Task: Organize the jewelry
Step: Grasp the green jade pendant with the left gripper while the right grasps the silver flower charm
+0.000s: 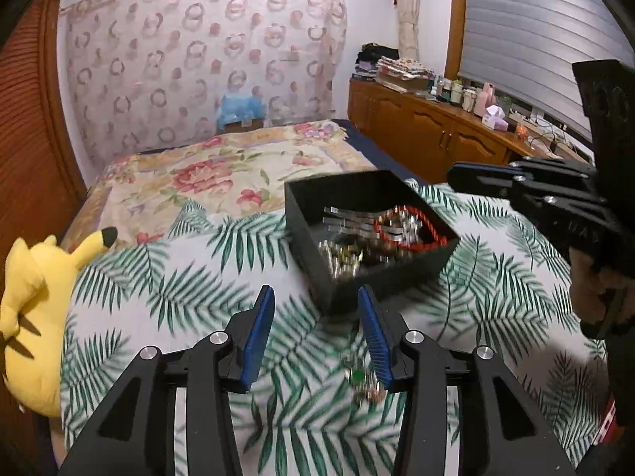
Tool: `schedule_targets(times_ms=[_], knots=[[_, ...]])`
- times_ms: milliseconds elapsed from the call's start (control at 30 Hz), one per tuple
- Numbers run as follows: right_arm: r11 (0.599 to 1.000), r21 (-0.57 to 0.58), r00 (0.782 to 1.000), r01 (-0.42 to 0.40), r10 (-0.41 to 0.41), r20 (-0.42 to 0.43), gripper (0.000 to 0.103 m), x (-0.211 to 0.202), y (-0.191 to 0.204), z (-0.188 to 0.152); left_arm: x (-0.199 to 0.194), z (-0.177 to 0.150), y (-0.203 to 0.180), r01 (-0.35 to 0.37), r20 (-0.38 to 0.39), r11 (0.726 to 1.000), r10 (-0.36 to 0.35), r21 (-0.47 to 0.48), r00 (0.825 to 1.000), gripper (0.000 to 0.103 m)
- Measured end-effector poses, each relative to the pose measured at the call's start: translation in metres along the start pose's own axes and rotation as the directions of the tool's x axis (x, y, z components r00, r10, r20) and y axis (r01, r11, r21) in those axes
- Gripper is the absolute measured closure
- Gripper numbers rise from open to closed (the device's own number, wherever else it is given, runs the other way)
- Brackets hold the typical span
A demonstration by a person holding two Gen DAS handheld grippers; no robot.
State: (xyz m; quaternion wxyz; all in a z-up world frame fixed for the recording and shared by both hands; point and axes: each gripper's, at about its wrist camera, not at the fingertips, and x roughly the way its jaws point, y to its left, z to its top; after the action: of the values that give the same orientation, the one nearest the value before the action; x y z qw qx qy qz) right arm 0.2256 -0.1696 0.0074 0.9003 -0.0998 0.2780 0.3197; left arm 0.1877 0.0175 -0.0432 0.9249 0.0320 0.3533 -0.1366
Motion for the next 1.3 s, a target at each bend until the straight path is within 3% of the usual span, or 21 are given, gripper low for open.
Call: schedule_targets(times_ms=[233,300,467,567,767,900,1033,1167,1300], knots=[[1.0,-0.017,0.999,-0.018,0.017,-0.052,0.098,-0.002,0.022,-0.027,0.003,-0.029,0.004,0.005,-0.048,0.999,-0.007,-0.034,0.999,0.061],[1.0,-0.006,0.997,-0.025,0.024,-0.071,0.082,0.001,0.025,-0.036,0.006,-0.033,0.005,0.015,-0.059,0.999,-0.017,-0.044,0.998,0.061],[1.0,0.015,0.991,-0.023,0.025,-0.13,0.077,0.011,0.027,-0.06,0.02,-0.037,0.006,0.045,-0.092,0.997,-0.051,-0.06,0.994,0.061],[0.999,0.031,0.988,-0.016,0.021,-0.155,0.058,0.014,0.029,-0.07,0.024,-0.039,0.004,0.064,-0.095,0.996,-0.07,-0.069,0.993,0.061],[0.999,0.044,0.985,-0.015,0.022,-0.173,0.044,0.016,0.031,-0.079,0.029,-0.039,-0.003,0.097,-0.107,0.993,-0.104,-0.074,0.989,0.072],[0.999,0.045,0.984,-0.019,0.027,-0.177,0.042,0.018,0.032,-0.081,0.036,-0.039,-0.011,0.092,-0.131,0.994,-0.099,-0.056,0.986,0.079],[0.999,0.045,0.983,-0.023,0.031,-0.182,0.041,0.019,0.033,-0.083,0.041,-0.04,-0.018,0.083,-0.15,0.996,-0.086,-0.03,0.985,0.08],[0.999,0.039,0.982,-0.029,0.036,-0.187,0.041,0.019,0.035,-0.083,0.041,-0.039,-0.017,0.08,-0.144,0.996,-0.084,-0.028,0.986,0.091],[0.999,0.033,0.981,-0.036,0.041,-0.189,0.041,0.018,0.038,-0.083,0.04,-0.039,-0.013,0.085,-0.136,0.996,-0.089,-0.035,0.987,0.092]])
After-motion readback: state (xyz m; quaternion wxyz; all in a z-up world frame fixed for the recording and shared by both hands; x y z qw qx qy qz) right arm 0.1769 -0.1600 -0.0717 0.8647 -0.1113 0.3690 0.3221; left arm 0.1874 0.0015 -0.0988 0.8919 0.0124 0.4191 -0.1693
